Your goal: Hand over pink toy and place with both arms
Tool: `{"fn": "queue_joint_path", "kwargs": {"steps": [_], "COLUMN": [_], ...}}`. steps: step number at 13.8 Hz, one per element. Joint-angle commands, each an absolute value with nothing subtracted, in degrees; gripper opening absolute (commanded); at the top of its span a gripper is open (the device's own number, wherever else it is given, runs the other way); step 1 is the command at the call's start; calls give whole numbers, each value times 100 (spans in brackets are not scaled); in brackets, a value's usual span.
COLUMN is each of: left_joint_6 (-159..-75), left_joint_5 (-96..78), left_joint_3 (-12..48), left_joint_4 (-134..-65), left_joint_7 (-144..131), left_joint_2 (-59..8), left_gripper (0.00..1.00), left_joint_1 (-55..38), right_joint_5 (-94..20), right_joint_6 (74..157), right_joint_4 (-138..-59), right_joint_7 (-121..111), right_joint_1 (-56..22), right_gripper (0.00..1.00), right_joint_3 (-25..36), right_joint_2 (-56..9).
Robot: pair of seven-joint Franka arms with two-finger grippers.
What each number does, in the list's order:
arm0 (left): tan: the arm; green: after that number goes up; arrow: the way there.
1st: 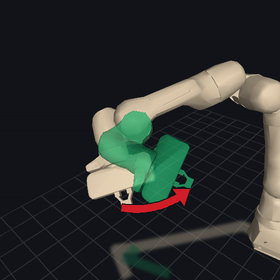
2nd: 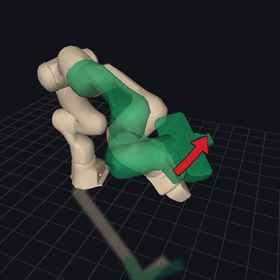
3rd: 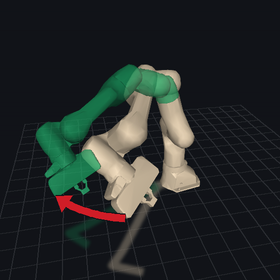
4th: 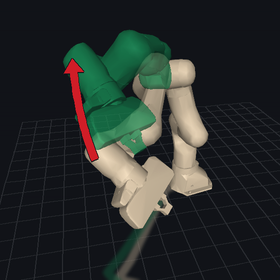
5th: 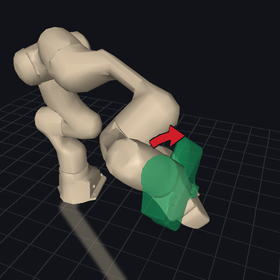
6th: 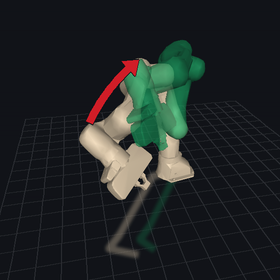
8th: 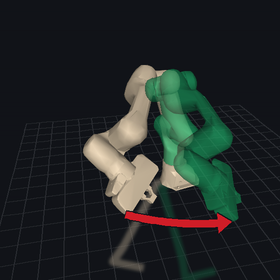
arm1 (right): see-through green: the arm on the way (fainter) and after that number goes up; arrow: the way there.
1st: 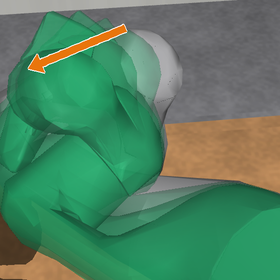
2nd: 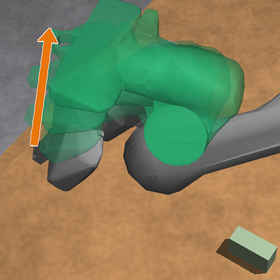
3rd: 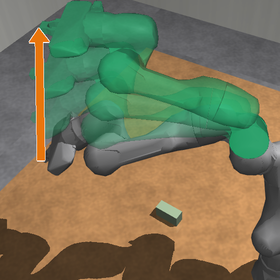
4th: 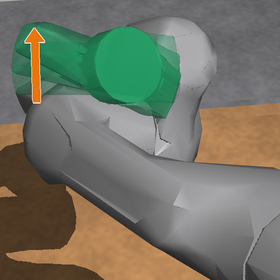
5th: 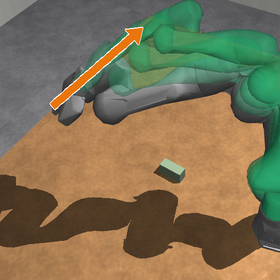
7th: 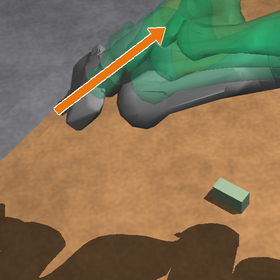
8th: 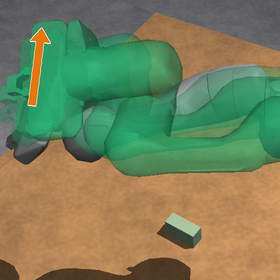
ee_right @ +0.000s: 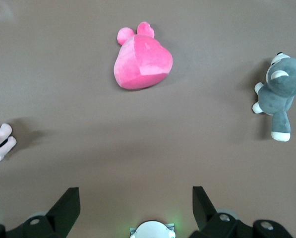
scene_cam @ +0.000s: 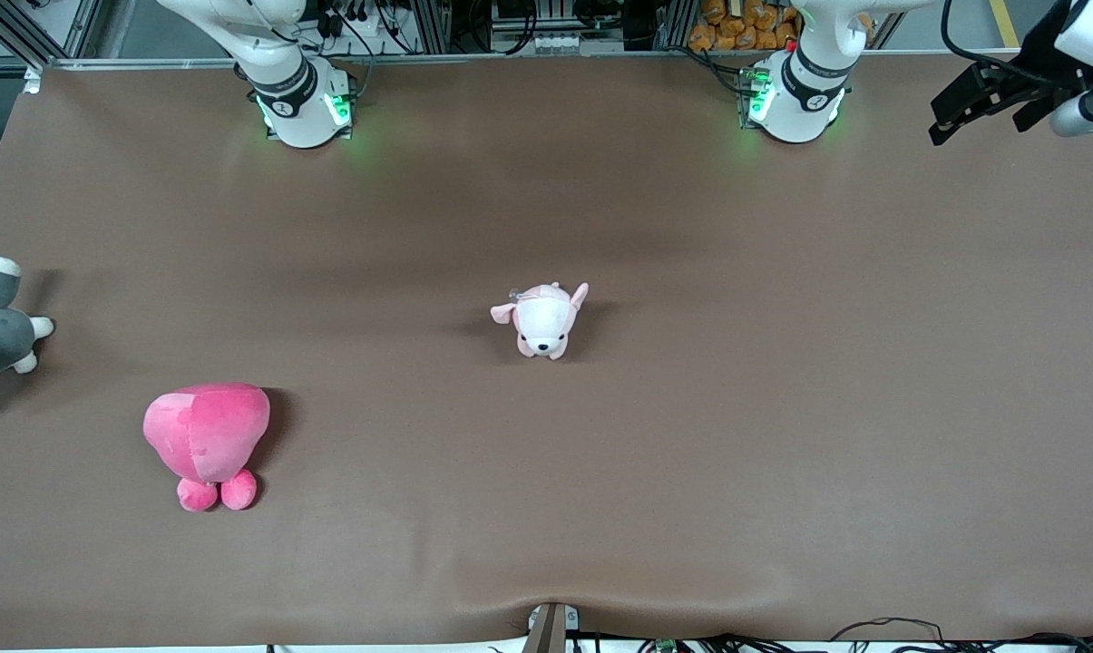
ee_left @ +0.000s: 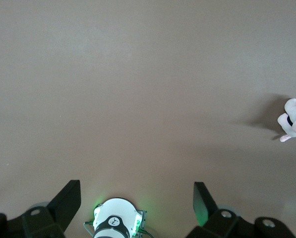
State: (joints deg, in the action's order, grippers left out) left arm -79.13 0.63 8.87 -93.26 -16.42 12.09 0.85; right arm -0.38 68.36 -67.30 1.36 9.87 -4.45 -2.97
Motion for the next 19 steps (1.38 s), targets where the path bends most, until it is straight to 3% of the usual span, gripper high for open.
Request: {"fn": "queue_joint_path", "kwargs": {"steps": [1,4,7,19], "left_joint_6": [-8007,-8007,-7954,-7813], "left_joint_5": [202,202,202,193], "left_joint_3": [914,870,879,914], "left_joint_4": [-9449,-9020,-8877,-8868], "left_joint_7": [-1503,-933,-923,-940], "left_joint_2": [1354,924,800,809], "left_gripper": [100,100,100,100], "left_joint_1": [18,79,62,61], "right_joint_5": [61,166,491,448], "right_joint_6": [7775,7743,7577,7576], "right_joint_4": [-8827,-8974,-7975,-7945], "right_joint_7": [35,0,-26,9], "right_joint_1": [827,809,695,519], "right_gripper": [100,100,100,100], "right_joint_3": [-422,-404,-404,-404], "right_joint_2": [1016,994,396,360]}}
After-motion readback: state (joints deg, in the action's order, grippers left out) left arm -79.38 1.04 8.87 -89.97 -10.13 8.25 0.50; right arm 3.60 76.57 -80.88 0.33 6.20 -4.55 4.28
